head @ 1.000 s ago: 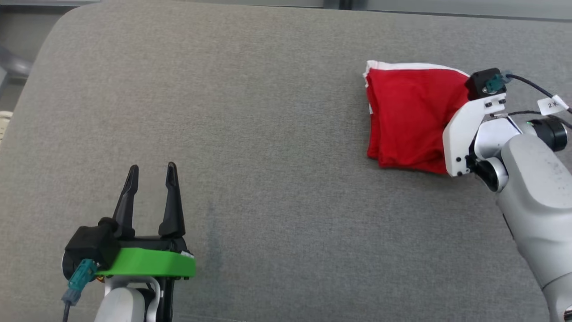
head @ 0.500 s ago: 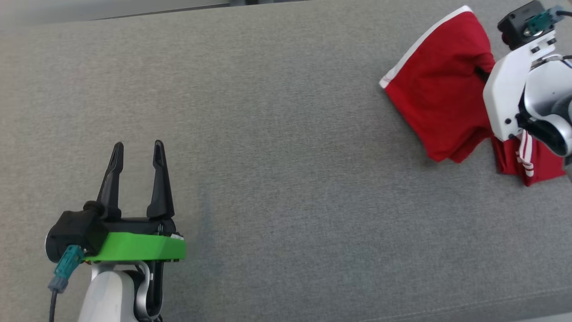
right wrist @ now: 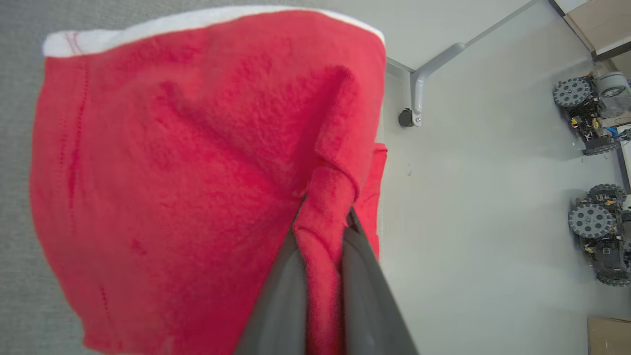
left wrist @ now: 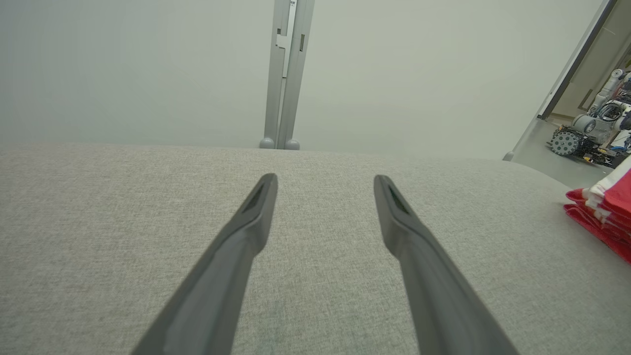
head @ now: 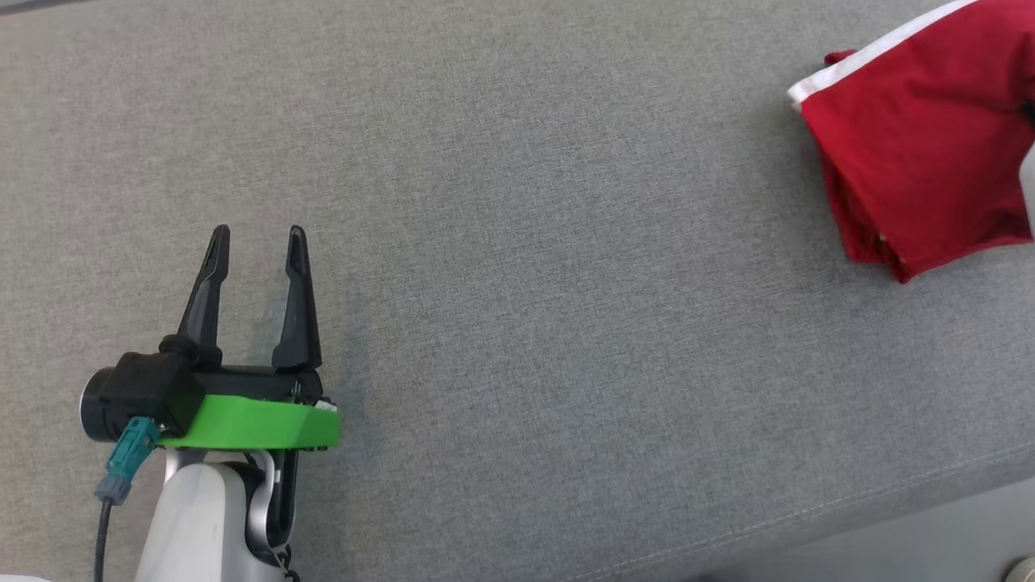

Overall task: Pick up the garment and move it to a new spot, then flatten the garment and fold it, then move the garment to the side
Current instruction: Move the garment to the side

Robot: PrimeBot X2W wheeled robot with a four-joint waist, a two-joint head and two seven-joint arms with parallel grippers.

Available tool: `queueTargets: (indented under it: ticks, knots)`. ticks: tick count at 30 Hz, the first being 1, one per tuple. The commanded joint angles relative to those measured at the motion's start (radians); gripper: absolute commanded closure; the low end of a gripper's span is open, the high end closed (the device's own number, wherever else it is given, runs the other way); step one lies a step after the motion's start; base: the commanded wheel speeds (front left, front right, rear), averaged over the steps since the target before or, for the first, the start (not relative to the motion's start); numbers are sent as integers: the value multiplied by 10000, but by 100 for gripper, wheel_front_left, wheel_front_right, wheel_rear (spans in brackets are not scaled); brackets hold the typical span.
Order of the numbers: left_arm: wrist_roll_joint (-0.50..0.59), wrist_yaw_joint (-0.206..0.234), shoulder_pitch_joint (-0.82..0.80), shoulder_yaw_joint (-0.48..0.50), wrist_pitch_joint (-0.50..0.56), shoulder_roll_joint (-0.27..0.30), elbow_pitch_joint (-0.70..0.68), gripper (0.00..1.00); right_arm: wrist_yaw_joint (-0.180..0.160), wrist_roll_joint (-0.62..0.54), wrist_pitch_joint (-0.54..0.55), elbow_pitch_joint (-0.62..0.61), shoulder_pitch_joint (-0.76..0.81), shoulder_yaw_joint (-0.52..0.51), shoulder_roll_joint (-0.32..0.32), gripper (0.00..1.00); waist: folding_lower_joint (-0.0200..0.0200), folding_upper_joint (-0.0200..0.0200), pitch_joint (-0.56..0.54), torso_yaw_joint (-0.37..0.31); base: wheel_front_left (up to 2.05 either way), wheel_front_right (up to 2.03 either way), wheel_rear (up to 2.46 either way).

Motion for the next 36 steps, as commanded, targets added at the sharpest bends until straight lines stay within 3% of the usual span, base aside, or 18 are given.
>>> queueTargets:
  ticks: [1, 9, 12, 13, 14, 15, 19, 23, 28, 36]
  knots:
    - [89, -35, -220, -1, -1, 40, 13, 0, -19, -179, -266, 186, 106, -65, -148, 100, -1, -1, 251, 58, 0, 0, 0]
    - [273, -74, -430, -57, -1, 51, 27, 0, -19, -995, -1697, 1652, 146, -503, -809, 100, -1, -1, 742, 656, 0, 0, 0]
    - [252, -81, -461, -84, -3, 50, 11, 0, -19, -1072, -1931, 2173, 269, -824, -749, 100, -1, -1, 829, 852, 0, 0, 0]
    - [237, -84, -472, -116, -1, 48, 14, 0, -19, -1077, -1997, 2386, 293, -1024, -710, 77, -1, -1, 850, 929, 0, 0, 0]
    - [225, -87, -491, -160, -3, 47, 19, 0, -19, -1152, -2045, 2592, 372, -1194, -676, 21, -1, -1, 853, 992, 0, 0, 0]
    - [208, -88, -504, -191, -1, 47, 25, 0, -19, -1209, -2100, 2742, 425, -1345, -623, 0, -1, -1, 847, 1037, 0, 0, 0]
    - [153, -90, -438, -317, -3, 44, 123, 0, -19, -1520, -2147, 3432, 612, -2211, -282, 0, -1, -1, 637, 1185, 0, 0, 0]
    - [24, -92, -149, -222, -3, 41, 197, 0, -19, -1817, -2753, 3313, 757, -2915, 230, 0, -1, -1, 138, 1227, 0, 0, 0]
    - [-333, -54, 319, -37, -3, 39, 141, 0, -19, -1909, -3675, 2359, 1221, -3457, 1176, 0, -1, -1, -827, 1192, 0, 0, 0]
    - [-592, 292, 1094, 244, -3, 39, 48, 0, -18, -1546, -5081, 138, 2737, -3360, 2729, 0, -1, -1, -2282, 1244, 0, 0, 0]
